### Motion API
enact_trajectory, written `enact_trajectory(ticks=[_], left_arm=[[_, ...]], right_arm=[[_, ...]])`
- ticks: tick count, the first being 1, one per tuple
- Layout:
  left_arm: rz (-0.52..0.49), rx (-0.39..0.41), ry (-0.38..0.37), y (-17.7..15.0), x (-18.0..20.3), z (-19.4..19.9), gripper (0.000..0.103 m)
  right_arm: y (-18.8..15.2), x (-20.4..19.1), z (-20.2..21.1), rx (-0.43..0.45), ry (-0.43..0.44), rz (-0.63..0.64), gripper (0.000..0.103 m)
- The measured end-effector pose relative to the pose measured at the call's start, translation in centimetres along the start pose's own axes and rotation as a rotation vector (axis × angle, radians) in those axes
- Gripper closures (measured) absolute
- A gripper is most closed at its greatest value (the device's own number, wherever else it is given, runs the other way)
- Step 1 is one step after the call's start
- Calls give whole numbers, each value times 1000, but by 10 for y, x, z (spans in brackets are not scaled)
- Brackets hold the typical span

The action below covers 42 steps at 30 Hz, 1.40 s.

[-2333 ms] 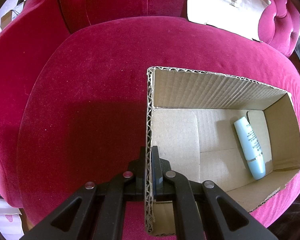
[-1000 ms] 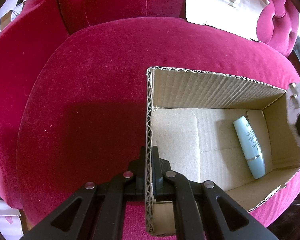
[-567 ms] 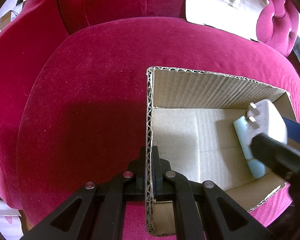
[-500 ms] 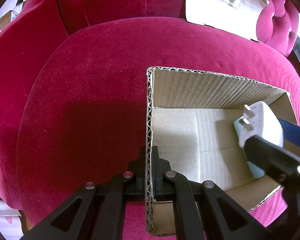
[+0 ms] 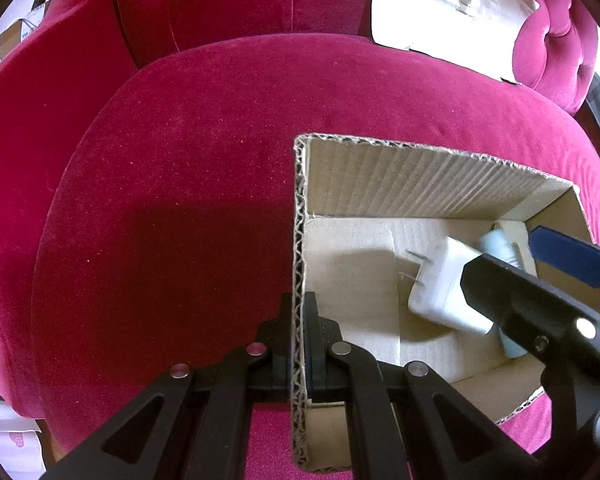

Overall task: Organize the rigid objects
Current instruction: 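Carry the white charger into the box and release it beside the bottle, then move the right gripper back and grasp the dark blue cup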

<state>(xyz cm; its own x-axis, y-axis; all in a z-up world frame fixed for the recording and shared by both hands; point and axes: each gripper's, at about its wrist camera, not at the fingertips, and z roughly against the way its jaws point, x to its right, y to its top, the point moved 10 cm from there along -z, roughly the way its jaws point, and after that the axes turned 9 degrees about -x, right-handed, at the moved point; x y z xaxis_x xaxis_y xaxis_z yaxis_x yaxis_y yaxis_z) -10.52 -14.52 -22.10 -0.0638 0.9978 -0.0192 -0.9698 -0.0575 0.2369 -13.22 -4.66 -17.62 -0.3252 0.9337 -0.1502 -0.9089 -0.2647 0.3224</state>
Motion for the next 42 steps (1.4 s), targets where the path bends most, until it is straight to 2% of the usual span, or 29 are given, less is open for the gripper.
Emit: enact_trajectory(ticks=[6, 12, 28, 42], left_arm=[[4, 0, -1, 0, 3, 1, 99], [3, 0, 0, 0, 3, 1, 99], [0, 1, 5, -2, 0, 0, 99], [0, 2, 6, -3, 4, -1, 99]], right_arm=[[1, 12, 2, 8, -61, -3, 10], [3, 17, 6, 17, -58, -7, 1], [3, 33, 31, 49, -52, -34, 1], [6, 73, 62, 87, -119, -74, 1]])
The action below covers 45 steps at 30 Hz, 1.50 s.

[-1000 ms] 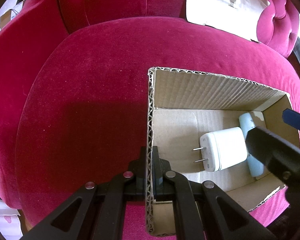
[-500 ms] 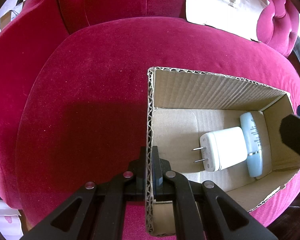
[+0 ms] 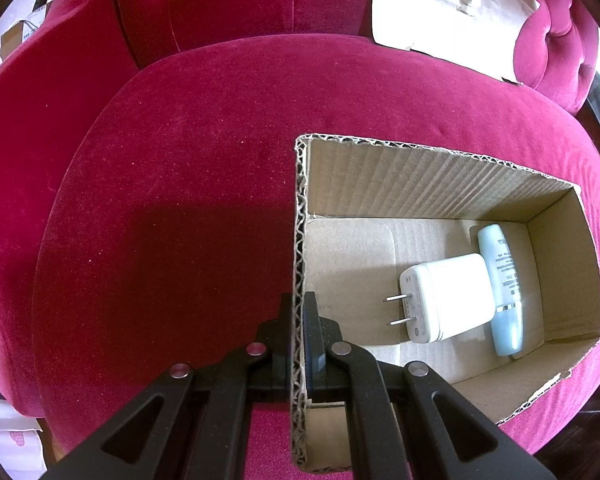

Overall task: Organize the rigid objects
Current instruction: 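Move the right gripper back and grasp the dark blue cup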

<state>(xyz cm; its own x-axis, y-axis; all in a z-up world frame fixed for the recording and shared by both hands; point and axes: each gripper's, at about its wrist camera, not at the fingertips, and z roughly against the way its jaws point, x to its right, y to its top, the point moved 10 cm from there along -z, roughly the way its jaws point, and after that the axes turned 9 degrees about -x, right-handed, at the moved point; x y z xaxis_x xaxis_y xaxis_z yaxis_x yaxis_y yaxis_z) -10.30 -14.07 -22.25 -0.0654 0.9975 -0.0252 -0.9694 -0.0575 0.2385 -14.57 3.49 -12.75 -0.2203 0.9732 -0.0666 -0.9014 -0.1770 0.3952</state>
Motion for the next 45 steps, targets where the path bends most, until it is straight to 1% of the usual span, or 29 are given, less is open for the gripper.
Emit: enact_trajectory(ticks=[2, 5, 12, 18, 26, 35, 42, 43, 45], left_arm=[[1, 0, 0, 0, 0, 0, 100], [1, -1, 0, 0, -6, 2, 100], [1, -1, 1, -1, -8, 3, 100], [-1, -1, 0, 2, -8, 1, 99], [0, -4, 0, 3, -6, -1, 100], [0, -4, 0, 5, -5, -2, 99], [-2, -4, 1, 6, -4, -2, 99], [-2, -4, 0, 6, -4, -3, 99], [-2, -4, 0, 6, -4, -3, 99]], right_arm=[[1, 13, 4, 1, -22, -12, 1], [1, 30, 7, -10, -22, -34, 1], [1, 69, 8, -24, -69, -59, 1], [3, 98, -3, -30, -96, -73, 1], [-3, 114, -24, -30, -124, -15, 1], [-12, 109, -48, -43, -75, 43, 1], [-16, 114, -61, -70, -66, 14, 2], [-16, 114, -62, -72, -66, 13, 2], [-16, 113, -64, -75, -61, 13, 8]])
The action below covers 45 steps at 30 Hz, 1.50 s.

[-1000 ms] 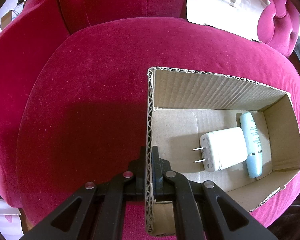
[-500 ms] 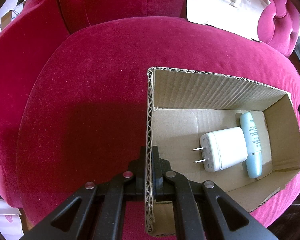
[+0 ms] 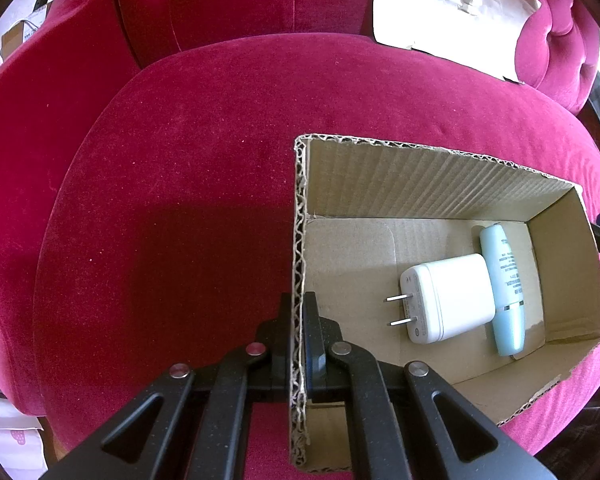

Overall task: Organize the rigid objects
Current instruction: 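Move the right gripper back and grasp the dark blue cup, then carry the dark blue cup toward the box with the right gripper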

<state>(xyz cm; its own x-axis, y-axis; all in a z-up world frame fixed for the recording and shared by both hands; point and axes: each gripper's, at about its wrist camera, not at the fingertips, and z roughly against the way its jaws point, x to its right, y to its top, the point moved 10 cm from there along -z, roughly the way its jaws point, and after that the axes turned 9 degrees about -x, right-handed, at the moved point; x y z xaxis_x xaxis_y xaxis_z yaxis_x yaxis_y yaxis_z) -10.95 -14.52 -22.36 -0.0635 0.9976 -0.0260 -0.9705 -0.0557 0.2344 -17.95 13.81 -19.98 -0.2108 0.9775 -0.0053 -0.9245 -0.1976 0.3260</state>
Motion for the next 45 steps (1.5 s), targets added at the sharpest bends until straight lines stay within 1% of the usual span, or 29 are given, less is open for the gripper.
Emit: enact_trajectory(ticks=[2, 4, 6, 9, 11, 14, 17, 21, 29, 34, 36, 45], left_arm=[[-1, 0, 0, 0, 0, 0, 99], [-1, 0, 0, 0, 0, 0, 99], [0, 0, 0, 0, 0, 0, 99], [1, -1, -2, 0, 0, 0, 99], [-1, -1, -1, 1, 0, -1, 99], [-1, -1, -3, 0, 0, -1, 99], [0, -2, -3, 0, 0, -1, 99], [-1, -1, -3, 1, 0, -1, 99], [-1, -2, -3, 1, 0, -1, 99], [-3, -1, -2, 1, 1, -2, 99], [-2, -1, -3, -4, -6, 4, 99], [-2, -2, -2, -4, -7, 5, 99]], right_arm=[[1, -2, -2, -5, 2, 3, 13], [2, -5, -5, -9, 8, 8, 15], [3, -8, -8, -12, 9, 16, 22], [6, -10, -11, -18, 30, 5, 28], [6, -10, -12, -22, 40, -2, 30], [7, -10, -17, -37, 42, -1, 43], [5, -13, -20, -49, 38, 11, 52], [6, -14, -17, -39, 44, 7, 53], [9, -6, -9, -27, 21, -11, 53], [8, -4, -6, -43, 1, -13, 53], [9, -4, -1, -37, -5, -12, 53], [12, -5, 17, -34, -20, -16, 53]])
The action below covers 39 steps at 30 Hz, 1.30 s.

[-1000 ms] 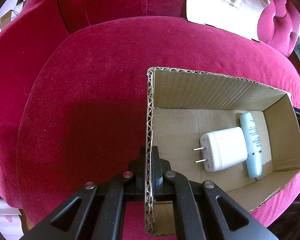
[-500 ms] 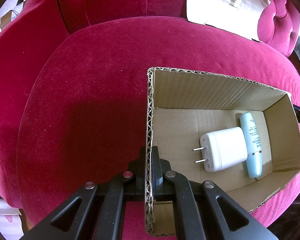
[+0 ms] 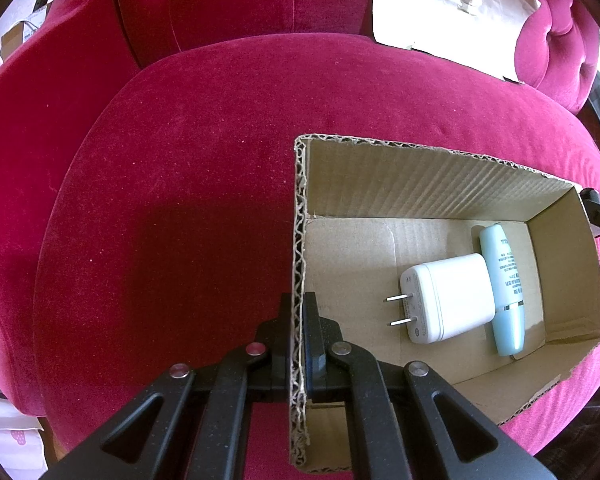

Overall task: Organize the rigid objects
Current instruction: 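Carry the dark blue cup toward the box with the right gripper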

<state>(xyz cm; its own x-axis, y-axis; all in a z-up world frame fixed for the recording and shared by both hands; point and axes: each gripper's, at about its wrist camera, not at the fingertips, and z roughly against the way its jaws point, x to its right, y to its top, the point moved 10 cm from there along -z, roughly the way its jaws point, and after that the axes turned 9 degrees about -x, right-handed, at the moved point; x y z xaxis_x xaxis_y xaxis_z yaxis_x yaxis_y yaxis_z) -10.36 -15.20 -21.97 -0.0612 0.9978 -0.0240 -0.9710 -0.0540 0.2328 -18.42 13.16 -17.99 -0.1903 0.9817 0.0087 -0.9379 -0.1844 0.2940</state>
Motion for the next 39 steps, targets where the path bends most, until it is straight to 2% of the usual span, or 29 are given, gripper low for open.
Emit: enact_trajectory(ticks=[18, 30, 39], left_arm=[[-1, 0, 0, 0, -1, 0, 99], [-1, 0, 1, 0, -1, 0, 99], [-1, 1, 1, 1, -1, 0, 99]], right_arm=[[-1, -16, 38, 33, -33, 54, 53], [4, -37, 62, 117, -20, 114, 53], [4, -71, 72, 184, 28, 203, 53]])
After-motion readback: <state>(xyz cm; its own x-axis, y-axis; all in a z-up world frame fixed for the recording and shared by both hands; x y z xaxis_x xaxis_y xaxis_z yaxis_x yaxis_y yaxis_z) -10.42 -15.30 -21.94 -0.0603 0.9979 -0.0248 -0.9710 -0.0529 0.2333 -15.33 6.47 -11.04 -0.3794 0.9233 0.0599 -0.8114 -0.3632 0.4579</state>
